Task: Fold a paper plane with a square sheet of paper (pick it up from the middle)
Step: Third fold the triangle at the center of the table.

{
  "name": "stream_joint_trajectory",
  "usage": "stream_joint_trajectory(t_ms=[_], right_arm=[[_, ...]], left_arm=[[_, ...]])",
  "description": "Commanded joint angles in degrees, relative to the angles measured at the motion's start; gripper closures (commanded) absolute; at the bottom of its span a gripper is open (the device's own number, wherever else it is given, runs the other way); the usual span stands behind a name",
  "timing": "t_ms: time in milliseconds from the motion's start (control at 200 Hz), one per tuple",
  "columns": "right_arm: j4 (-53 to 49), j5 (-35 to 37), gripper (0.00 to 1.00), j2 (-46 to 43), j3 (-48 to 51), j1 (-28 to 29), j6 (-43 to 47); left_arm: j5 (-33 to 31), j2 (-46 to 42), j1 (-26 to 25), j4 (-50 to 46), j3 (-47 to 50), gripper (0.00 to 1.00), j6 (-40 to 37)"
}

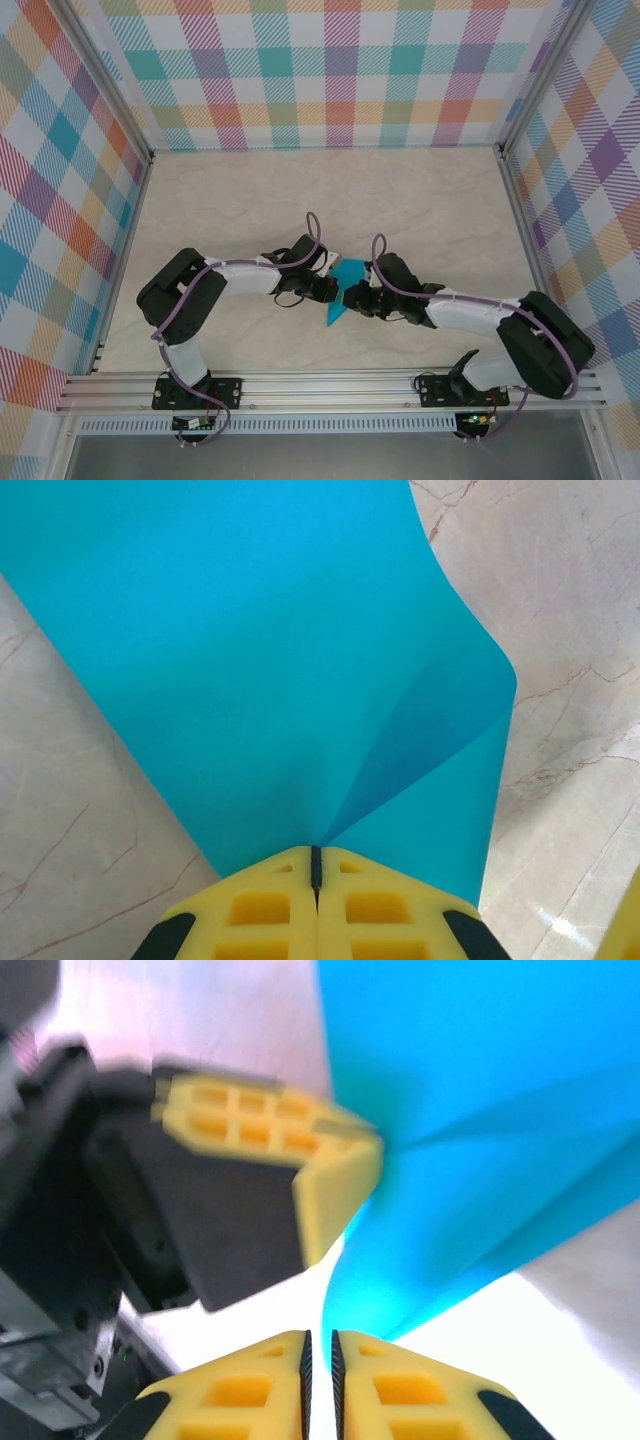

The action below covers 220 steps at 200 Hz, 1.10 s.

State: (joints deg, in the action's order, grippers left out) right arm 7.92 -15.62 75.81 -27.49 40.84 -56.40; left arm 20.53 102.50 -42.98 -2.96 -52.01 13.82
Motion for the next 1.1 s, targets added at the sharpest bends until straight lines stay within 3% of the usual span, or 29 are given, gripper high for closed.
stream_joint_trajectory(t_ms=[0,205,605,1095], right_arm=[[-10.3,3.6,0.82,-2.2,-2.5,-4.9,5.1],[-15.1,-2.7,0.84,6.2,-11.3,-12.0,14.1],[-28.0,-4.8,0.87,26.7,-28.2,-12.5,25.7],[-30.6,-3.4,0.89,30.8,-29.9,-12.5,28.2]], left_arm=[[-0.5,1.2,0.3,-4.2,-0.1,1.00,-1.2],[-0.2,1.3,0.2,-4.6,-0.6,1.00,-1.4],[0.3,1.0,0.2,-5.6,-1.6,1.00,-1.7],[-1.1,0.2,0.2,-8.8,-5.0,1.00,-3.6]])
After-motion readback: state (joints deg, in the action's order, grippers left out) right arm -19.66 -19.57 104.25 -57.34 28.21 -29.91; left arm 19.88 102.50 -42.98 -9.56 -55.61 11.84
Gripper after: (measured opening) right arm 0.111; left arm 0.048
